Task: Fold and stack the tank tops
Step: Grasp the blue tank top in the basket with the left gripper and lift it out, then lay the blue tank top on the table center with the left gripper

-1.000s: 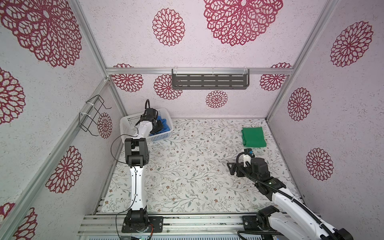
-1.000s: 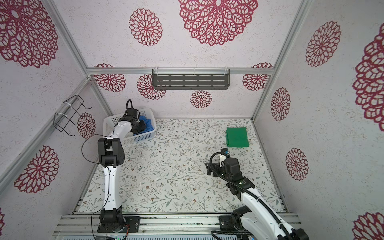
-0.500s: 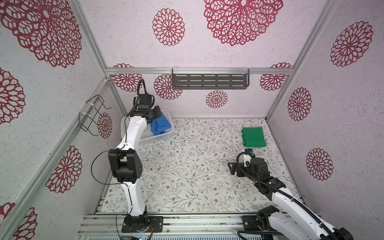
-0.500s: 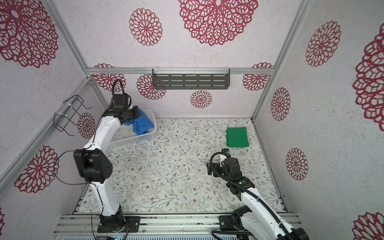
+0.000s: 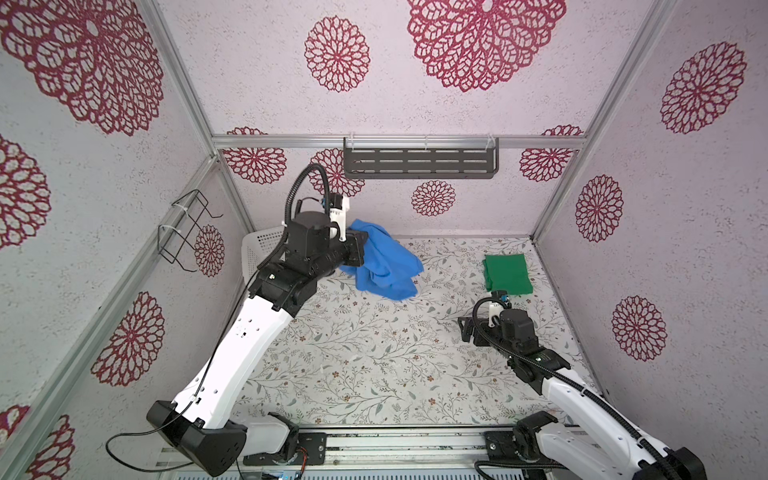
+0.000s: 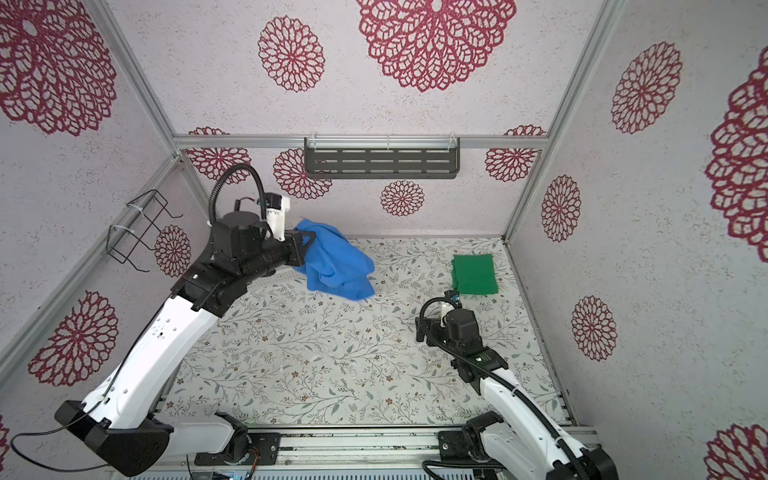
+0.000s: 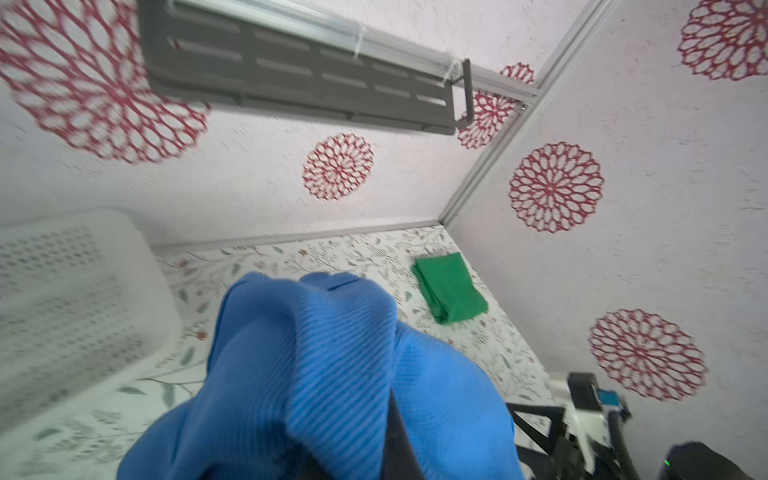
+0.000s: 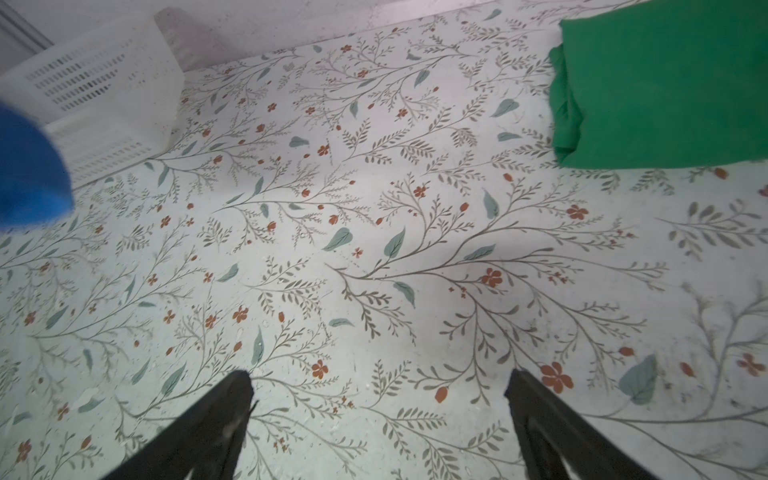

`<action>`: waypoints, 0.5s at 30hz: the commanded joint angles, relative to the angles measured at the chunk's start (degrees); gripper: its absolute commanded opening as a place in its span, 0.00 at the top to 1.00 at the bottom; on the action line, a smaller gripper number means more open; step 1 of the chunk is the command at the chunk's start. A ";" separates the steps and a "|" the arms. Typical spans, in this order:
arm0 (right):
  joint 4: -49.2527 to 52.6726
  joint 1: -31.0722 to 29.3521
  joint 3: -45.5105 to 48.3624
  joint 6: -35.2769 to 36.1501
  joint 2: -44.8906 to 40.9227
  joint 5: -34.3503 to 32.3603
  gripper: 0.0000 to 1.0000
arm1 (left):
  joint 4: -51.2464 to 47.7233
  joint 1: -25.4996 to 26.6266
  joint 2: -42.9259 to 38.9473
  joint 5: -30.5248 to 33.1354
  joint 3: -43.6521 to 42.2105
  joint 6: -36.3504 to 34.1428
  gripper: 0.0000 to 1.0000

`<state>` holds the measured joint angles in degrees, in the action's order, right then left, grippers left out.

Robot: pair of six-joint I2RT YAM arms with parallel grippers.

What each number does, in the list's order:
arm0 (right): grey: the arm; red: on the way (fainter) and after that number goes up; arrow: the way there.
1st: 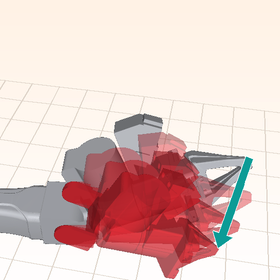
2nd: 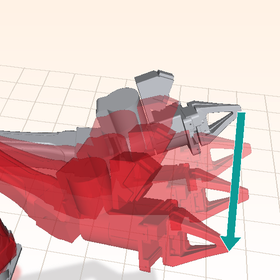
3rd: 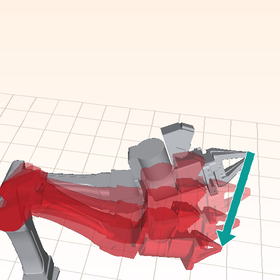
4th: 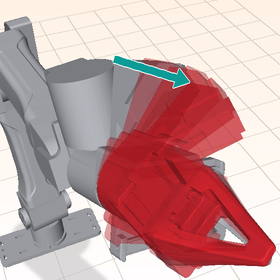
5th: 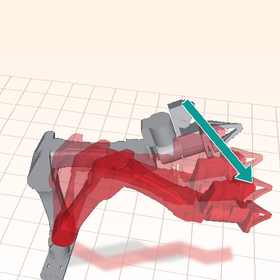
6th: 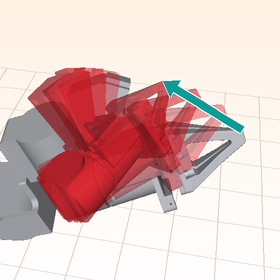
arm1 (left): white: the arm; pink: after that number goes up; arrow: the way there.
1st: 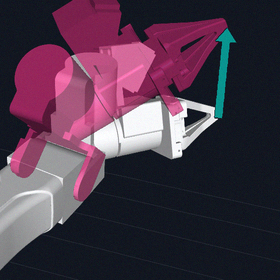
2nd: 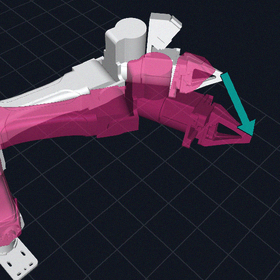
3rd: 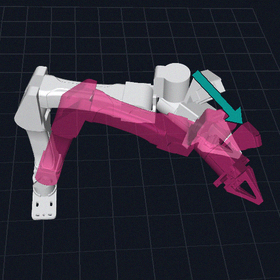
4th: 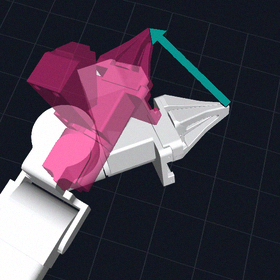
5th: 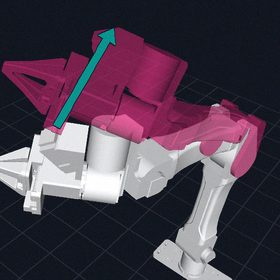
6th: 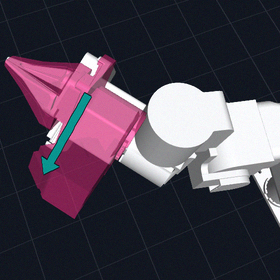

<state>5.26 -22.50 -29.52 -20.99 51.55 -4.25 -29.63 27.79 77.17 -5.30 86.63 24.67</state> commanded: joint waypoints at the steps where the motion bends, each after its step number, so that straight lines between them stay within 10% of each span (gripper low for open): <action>1: 1.49 0.63 -2.98 -2.16 -0.31 -7.20 0.01 | 8.21 1.14 3.36 -8.69 -6.77 5.37 1.00; 8: 2.95 1.19 -3.62 -2.18 2.06 0.02 0.02 | 8.69 0.94 11.39 -5.39 -12.66 6.71 0.45; 15: 2.38 -2.44 -5.20 -1.11 7.66 8.78 0.19 | 4.96 0.45 6.75 1.25 -16.74 5.17 0.27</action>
<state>7.97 -22.87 -31.79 -22.17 57.49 0.03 -24.69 28.71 88.05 -8.03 71.24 30.98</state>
